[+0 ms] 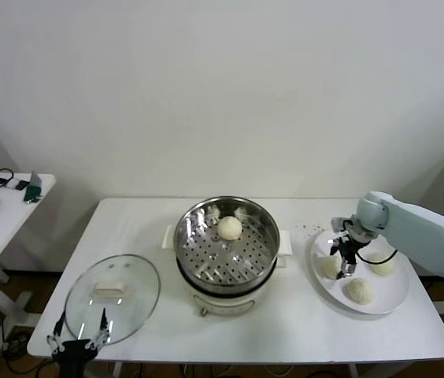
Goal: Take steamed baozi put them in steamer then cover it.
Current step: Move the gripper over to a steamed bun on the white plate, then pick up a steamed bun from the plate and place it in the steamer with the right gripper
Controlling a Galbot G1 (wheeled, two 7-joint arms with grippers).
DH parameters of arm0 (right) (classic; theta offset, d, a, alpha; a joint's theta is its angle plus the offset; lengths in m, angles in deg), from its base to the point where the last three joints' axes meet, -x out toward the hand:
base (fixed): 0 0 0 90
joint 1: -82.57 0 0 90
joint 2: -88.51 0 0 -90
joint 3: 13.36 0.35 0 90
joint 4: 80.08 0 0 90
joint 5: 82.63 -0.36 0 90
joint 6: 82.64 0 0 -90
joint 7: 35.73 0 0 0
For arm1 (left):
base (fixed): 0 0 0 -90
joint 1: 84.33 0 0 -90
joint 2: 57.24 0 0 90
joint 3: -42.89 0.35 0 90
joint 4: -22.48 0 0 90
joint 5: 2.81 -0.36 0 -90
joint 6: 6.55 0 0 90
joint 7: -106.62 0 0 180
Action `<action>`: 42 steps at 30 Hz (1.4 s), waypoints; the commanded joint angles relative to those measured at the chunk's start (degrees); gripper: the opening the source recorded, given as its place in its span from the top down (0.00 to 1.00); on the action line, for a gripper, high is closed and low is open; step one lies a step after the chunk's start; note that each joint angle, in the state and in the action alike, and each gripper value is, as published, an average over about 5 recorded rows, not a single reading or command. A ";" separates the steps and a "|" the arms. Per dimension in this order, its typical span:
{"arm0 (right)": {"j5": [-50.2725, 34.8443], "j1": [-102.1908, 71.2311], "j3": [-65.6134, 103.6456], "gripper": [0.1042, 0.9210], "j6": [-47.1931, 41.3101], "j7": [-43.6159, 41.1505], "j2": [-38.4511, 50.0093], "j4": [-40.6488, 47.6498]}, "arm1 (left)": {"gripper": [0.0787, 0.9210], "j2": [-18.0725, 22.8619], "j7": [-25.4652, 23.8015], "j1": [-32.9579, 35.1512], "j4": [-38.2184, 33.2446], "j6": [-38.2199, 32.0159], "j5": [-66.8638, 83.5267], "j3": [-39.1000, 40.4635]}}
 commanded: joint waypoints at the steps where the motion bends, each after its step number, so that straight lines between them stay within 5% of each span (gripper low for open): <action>1: -0.80 -0.49 0.95 0.22 0.25 -0.01 -0.12 0.87 | 0.12 0.05 0.06 0.21 -0.11 -0.14 -0.01 -0.08; 8: -6.45 3.84 -2.14 0.23 -0.60 0.45 1.71 -1.56 | 0.12 0.04 0.15 0.68 -0.36 -0.49 0.19 -0.12; 15: -20.84 23.60 -16.23 0.23 -0.97 0.51 1.08 -5.02 | 0.12 0.07 0.16 1.13 -0.96 -0.71 0.20 0.40; 23: -36.78 43.09 -31.01 0.23 -0.56 0.03 -6.75 -6.28 | 0.12 -0.04 0.09 0.90 -1.56 -0.57 -0.78 1.53; 42: -50.00 43.46 -32.08 0.23 -7.78 7.70 -27.29 -14.69 | 0.12 -2.83 -0.10 0.92 -2.18 -1.33 -2.99 5.31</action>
